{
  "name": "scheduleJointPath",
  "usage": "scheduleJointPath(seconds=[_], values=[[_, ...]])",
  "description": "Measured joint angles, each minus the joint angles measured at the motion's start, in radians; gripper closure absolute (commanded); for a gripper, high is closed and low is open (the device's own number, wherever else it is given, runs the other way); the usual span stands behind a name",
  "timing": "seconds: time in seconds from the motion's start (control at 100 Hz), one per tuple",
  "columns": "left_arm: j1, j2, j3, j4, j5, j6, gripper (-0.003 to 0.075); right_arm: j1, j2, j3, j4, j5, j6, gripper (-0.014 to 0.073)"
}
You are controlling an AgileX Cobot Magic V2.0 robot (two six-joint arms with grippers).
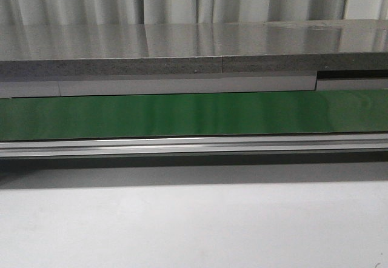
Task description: Move button from left to right
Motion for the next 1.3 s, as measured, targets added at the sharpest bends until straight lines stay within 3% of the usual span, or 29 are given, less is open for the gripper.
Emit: scheduleJointPath(seconds=[0.56, 0.85, 1.3], values=[[0.0, -0.072, 0.029, 0.074, -0.046, 0.0, 0.0741, 0.0, 0.0, 0.0, 0.0, 0.0, 0.0, 0.0661], [0.0, -0.268, 0.184, 0.396, -0.058, -0.365, 0.0741, 0.0, 0.0, 0.0, 0.0, 0.0, 0.0, 0.0661], [0.014, -0.345, 0.287, 0.427, -0.097, -0.403, 0.0741, 0.0, 0.0, 0.0, 0.0, -0.001, 0.0, 0.0661]])
